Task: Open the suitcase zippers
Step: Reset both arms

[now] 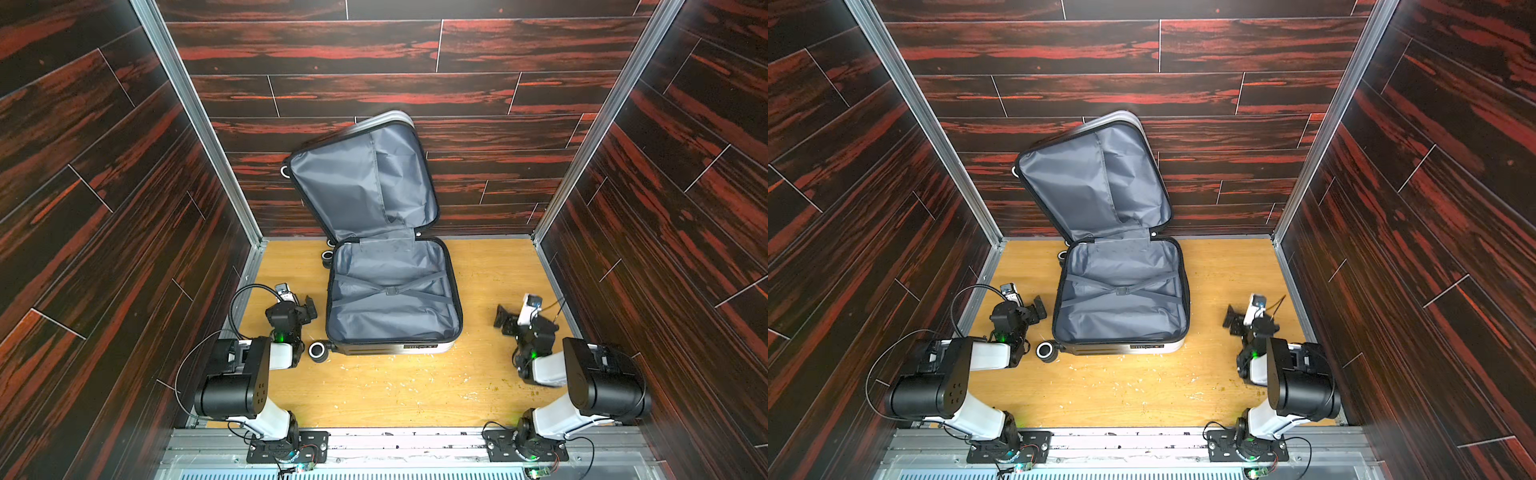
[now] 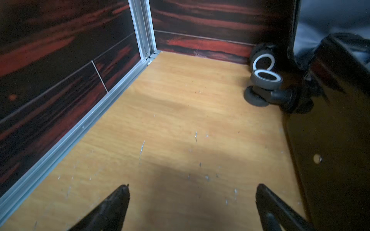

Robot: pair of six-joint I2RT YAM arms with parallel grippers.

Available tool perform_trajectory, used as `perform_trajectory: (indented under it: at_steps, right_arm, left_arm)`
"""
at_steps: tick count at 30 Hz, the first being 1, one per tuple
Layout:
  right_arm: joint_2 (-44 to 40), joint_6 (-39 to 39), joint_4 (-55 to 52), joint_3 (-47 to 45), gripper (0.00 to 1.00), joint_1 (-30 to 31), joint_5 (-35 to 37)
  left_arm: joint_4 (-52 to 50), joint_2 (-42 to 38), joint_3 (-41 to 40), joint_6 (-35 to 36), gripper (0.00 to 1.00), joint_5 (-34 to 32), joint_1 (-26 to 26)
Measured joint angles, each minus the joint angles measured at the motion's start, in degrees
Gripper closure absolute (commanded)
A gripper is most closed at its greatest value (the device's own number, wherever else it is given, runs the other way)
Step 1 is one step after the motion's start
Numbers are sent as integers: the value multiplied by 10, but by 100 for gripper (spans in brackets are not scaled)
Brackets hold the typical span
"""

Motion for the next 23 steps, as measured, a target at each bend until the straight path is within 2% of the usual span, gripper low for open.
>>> perform_trajectory:
  at_steps: [23]
  right_arm:
    - [-3,0,-5,18,1,2,-19]
  left_arm:
    - [-32,-2,1,5,0,5,0]
